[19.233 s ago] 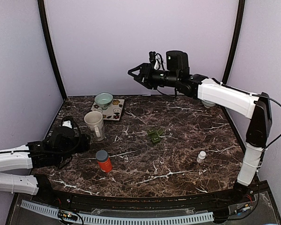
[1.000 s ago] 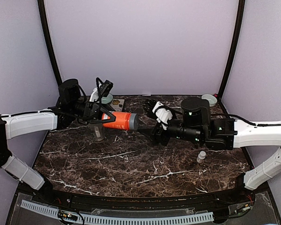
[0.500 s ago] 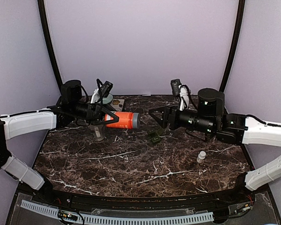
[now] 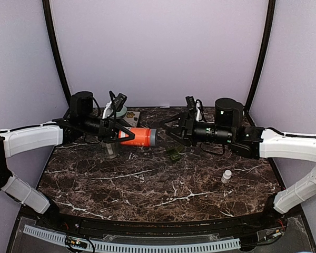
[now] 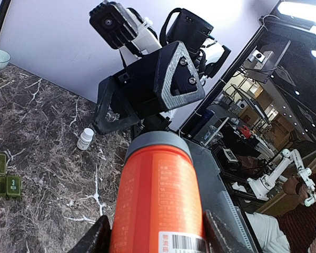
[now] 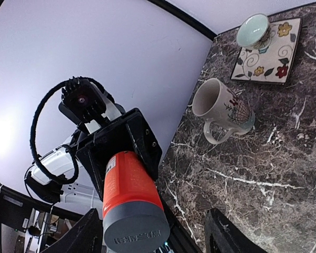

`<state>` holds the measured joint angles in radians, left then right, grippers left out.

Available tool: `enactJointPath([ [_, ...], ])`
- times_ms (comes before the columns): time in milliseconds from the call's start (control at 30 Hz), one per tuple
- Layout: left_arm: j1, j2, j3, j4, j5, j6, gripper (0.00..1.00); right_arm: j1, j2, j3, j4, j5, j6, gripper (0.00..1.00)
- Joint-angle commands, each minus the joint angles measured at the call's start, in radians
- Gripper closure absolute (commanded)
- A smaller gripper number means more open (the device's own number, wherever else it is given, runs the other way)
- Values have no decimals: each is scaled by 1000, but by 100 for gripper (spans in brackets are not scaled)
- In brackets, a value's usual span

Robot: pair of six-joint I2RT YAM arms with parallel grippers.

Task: Sort the pills into containers
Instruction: Unscrew the lid of the pill bottle.

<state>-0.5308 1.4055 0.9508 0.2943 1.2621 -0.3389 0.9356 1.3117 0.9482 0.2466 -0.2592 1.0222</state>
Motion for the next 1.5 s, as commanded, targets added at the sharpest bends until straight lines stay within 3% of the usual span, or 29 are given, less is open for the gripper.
enactJointPath([
  [0, -4, -34, 49, -17, 2, 47, 100, -13, 20, 25, 112, -106, 108, 33],
  [1133, -15, 15, 88, -26, -16, 71, 100, 5, 117, 68, 155, -246, 146, 32],
  [1300, -17, 15, 89, -35, -22, 79, 100, 12, 124, 89, 130, -252, 126, 39],
  [1467, -17, 15, 92, -35, -21, 79, 100, 18, 133, 121, 66, -253, 66, 63],
])
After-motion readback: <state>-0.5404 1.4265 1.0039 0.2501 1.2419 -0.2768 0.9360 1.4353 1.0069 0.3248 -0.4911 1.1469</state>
